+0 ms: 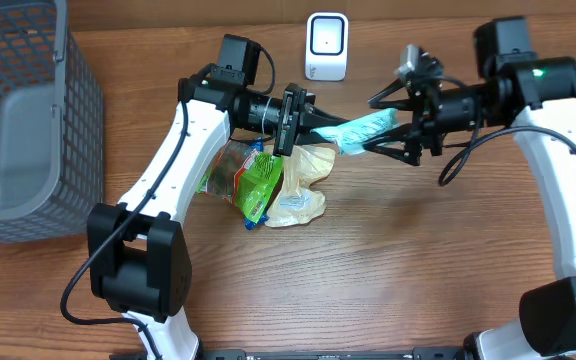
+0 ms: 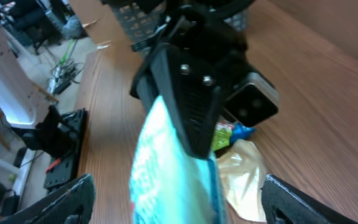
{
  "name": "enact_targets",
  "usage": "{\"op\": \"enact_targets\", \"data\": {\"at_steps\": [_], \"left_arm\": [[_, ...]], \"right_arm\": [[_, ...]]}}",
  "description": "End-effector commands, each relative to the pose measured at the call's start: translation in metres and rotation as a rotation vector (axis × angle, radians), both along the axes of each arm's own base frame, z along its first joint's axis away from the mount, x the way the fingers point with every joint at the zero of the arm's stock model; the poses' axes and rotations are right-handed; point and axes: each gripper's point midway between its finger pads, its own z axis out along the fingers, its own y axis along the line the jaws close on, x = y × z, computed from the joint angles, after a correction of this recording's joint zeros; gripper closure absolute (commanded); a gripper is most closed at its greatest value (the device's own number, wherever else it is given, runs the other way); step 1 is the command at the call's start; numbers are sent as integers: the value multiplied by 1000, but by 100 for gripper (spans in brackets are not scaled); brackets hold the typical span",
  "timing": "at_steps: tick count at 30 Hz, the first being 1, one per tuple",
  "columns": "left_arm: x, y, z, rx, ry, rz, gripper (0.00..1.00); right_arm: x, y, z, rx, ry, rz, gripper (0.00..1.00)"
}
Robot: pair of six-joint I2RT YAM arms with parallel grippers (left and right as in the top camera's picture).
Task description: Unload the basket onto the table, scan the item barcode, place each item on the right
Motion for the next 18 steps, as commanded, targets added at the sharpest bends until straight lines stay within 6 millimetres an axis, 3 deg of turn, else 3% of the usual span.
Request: {"op": "enact_targets", "data": {"at_steps": [1,5,8,18], "left_arm": [[-2,1,13,-14,-13,-3,96],[-2,1,13,-15,-13,-3,96],[-2,1,13,-15,-13,-3,96],[-2,0,14,-16,-12,-5,96]], "right_arm": [[3,-4,2,-10,-17,-6,21],[1,-7,-5,-49,5,-17,39],[1,-8,-6,-51,10,-17,41],[1,-1,-12,-56,-7,15,75]]}}
